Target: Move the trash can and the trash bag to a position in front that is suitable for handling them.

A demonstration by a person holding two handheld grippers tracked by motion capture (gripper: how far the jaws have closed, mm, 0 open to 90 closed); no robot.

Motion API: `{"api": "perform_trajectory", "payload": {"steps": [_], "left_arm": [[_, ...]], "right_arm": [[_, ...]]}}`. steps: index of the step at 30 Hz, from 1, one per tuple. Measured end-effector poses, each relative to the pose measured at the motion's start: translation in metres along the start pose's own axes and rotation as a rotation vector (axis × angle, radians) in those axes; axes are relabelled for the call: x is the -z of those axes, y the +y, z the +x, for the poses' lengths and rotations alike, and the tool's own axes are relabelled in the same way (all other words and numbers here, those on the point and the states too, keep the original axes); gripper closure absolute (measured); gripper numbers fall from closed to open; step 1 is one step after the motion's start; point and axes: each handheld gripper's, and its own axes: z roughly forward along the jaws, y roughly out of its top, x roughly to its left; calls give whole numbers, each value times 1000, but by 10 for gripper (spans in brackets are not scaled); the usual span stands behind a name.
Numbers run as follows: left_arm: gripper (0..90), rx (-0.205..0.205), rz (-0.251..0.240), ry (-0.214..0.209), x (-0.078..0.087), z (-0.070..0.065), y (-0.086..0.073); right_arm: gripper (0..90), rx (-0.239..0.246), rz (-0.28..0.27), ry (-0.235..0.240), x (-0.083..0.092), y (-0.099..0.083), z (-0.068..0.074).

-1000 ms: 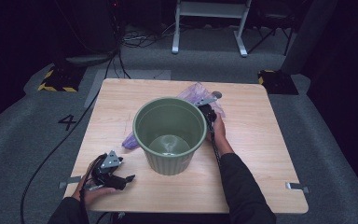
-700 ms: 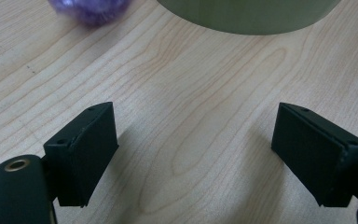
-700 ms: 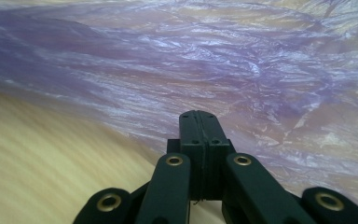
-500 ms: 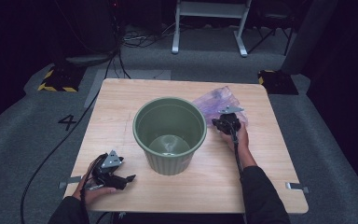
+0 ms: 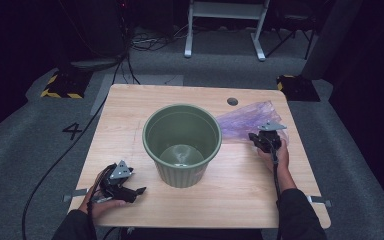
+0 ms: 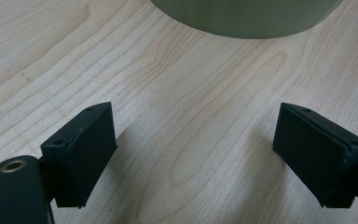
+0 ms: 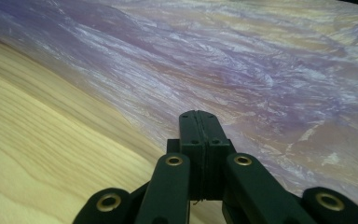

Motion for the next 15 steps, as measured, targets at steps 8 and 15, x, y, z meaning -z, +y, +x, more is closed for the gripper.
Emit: {"api": "perform_trajectory", "payload": {"steps": [8,15], "left_arm": [[127,0,0,0,0,0,0],[127,-1,0,-2,0,0,0]], "right_arm": [[852,-18,-27,-28,25,-21,-18],[665,-63,-31,-40,29,-32,-30]]}}
